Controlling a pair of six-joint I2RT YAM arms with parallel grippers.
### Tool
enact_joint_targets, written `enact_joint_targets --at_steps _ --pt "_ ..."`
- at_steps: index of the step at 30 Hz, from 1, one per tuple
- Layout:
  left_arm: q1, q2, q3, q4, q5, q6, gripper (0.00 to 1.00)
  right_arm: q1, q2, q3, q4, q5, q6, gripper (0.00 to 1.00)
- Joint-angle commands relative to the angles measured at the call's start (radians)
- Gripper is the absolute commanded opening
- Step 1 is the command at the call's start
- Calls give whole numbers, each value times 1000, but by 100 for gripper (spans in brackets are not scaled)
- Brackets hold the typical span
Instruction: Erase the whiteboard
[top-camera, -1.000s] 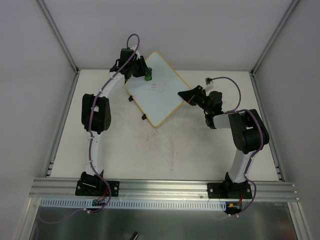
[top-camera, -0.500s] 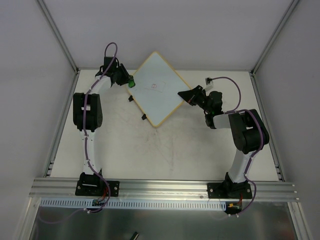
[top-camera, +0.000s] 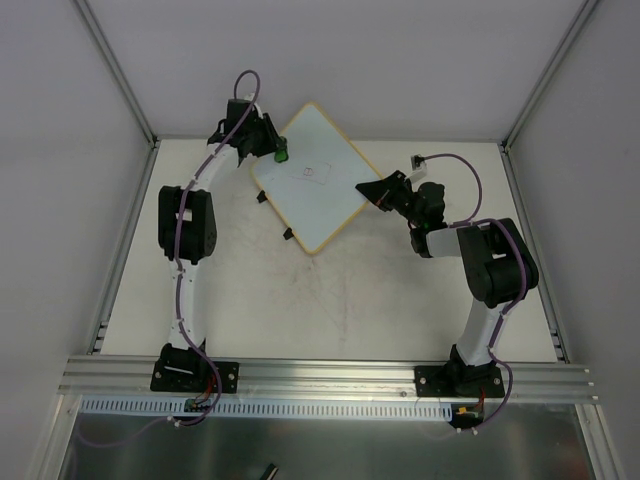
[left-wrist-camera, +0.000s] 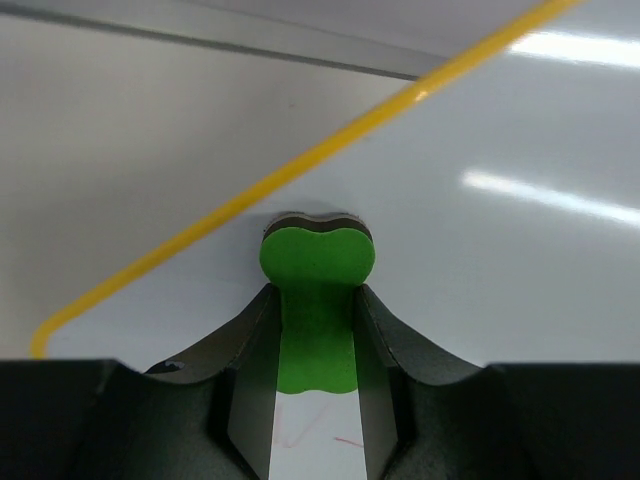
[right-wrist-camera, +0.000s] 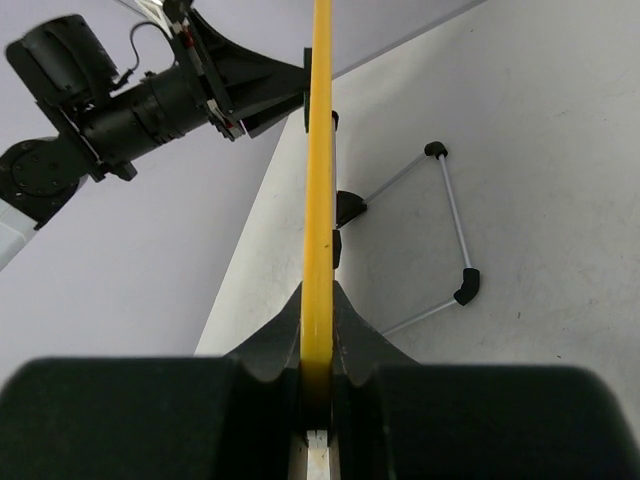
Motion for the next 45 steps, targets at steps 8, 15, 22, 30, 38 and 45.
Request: enact_joint_targets --at_steps 8,15,22,30,38,45 --pt "-221 -3 127 24 93 324 0 18 0 43 98 -41 -21 0" --pt "-272 -21 109 26 129 414 0 18 -2 41 99 -43 -21 0" --pt "-260 -20 92 26 51 378 0 17 -2 41 99 -43 -21 0" --pt "-150 -63 -91 26 31 98 0 17 -5 40 104 -41 -21 0" --pt "-21 -80 -276 27 43 -105 0 12 -8 29 112 -40 -18 0" --pt "39 -83 -371 26 40 -212 0 10 -5 14 141 -40 -1 0"
